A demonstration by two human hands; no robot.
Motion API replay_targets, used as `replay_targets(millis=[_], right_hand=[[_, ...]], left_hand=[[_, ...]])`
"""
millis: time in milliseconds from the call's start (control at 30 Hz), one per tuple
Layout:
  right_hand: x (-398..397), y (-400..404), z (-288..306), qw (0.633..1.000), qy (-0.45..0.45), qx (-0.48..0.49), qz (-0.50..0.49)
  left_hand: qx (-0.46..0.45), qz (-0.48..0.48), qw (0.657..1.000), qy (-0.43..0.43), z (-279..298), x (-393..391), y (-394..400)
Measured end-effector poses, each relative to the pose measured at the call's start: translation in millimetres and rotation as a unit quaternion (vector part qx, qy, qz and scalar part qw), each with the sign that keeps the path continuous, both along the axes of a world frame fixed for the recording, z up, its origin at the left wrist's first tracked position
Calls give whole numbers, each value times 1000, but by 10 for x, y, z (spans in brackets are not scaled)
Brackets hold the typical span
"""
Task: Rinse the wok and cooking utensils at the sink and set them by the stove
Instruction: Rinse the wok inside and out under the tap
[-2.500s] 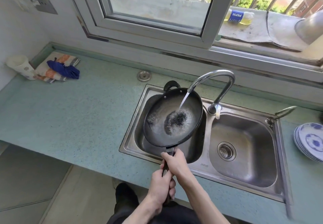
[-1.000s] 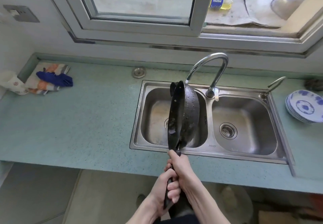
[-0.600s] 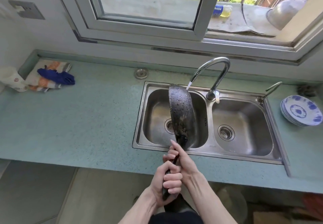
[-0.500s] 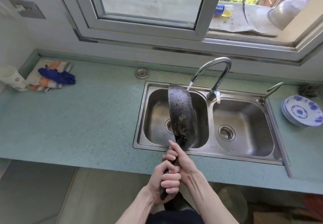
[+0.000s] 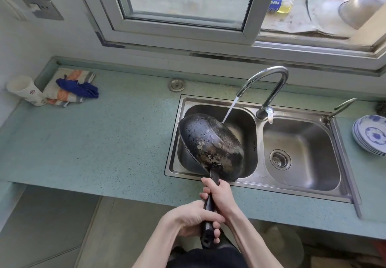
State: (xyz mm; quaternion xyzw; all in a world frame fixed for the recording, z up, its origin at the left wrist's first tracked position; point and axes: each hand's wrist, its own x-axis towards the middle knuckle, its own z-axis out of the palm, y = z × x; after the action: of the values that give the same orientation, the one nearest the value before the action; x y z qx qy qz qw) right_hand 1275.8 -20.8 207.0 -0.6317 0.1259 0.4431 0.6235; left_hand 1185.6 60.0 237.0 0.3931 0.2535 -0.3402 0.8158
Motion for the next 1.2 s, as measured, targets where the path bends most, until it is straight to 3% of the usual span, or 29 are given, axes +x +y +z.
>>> replay_targets(millis=[267,400,733,1200], right_hand=[[142,39,-18,978,-178,-61,86],[191,31,-29,971,-203,-69,108],[222,-78,-125,951,-250,-94,155],[285,-299,-173,985,-128,-54,102]], left_hand=[[256,55,964,49,-131,50,-216],[468,90,877,56,-159,153,-406],[423,169,890,36,-257,145,-568],[387,225,893,39,-487,270,-805]])
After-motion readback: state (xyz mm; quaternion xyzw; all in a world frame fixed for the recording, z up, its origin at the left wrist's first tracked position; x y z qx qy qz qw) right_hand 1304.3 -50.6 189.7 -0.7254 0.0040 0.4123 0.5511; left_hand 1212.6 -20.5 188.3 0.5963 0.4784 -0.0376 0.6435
